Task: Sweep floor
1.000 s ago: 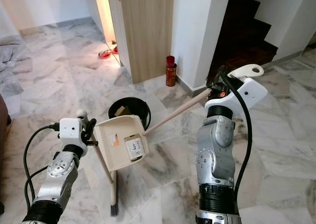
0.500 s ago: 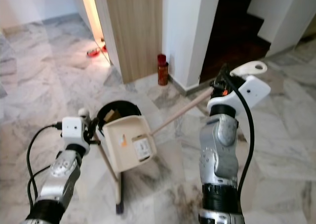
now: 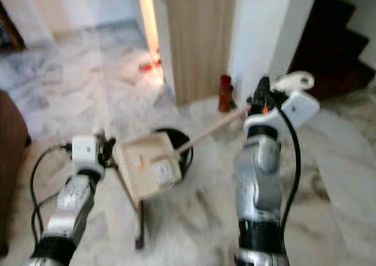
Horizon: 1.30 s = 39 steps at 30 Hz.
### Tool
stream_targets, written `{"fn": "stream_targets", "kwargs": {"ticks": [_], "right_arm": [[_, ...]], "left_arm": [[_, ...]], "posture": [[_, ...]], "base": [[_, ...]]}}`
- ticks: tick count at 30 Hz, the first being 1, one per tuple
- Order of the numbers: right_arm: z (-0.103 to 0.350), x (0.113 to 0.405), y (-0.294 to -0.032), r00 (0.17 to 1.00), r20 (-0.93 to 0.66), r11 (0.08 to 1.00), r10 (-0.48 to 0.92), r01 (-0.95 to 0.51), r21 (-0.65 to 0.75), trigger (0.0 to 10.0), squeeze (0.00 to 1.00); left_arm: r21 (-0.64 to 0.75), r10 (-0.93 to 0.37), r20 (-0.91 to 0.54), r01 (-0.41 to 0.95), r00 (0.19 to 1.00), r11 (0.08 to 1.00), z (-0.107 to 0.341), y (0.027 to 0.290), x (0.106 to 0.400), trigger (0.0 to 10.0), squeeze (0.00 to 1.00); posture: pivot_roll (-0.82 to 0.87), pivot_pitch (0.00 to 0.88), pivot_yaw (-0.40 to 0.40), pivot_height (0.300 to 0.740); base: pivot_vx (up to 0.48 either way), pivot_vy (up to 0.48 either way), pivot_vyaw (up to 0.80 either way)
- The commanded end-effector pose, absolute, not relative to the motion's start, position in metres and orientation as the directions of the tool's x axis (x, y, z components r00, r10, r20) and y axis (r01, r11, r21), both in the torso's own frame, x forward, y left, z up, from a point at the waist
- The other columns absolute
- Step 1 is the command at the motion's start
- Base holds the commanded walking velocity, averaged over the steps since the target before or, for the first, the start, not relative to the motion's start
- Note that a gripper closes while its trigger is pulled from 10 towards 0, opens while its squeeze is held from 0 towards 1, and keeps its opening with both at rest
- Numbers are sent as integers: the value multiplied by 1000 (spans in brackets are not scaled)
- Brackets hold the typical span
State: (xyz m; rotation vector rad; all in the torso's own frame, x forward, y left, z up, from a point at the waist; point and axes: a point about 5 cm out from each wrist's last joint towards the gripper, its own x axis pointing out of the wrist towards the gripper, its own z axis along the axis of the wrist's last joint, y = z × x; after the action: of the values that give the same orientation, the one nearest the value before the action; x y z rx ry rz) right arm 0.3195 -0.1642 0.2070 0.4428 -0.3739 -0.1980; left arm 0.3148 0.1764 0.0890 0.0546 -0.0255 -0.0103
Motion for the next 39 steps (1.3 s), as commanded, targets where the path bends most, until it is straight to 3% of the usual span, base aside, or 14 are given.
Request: {"fn": "stream_targets", "kwargs": {"ticks": [1, 39], "right_arm": [[224, 318, -156, 897, 372, 880, -240, 38, 474, 10000, 0], [226, 319, -153, 900, 375, 875, -221, 13, 484, 10000, 0]], "left_arm": [[69, -1, 66, -4, 998, 998, 98, 182, 317, 10000, 0], [71, -4, 65, -1, 998, 997, 97, 182, 317, 10000, 0]], "posture": [[-29, 0, 31, 740], [-26, 0, 30, 740]], "base": [[326, 0, 0], [326, 0, 0]]}}
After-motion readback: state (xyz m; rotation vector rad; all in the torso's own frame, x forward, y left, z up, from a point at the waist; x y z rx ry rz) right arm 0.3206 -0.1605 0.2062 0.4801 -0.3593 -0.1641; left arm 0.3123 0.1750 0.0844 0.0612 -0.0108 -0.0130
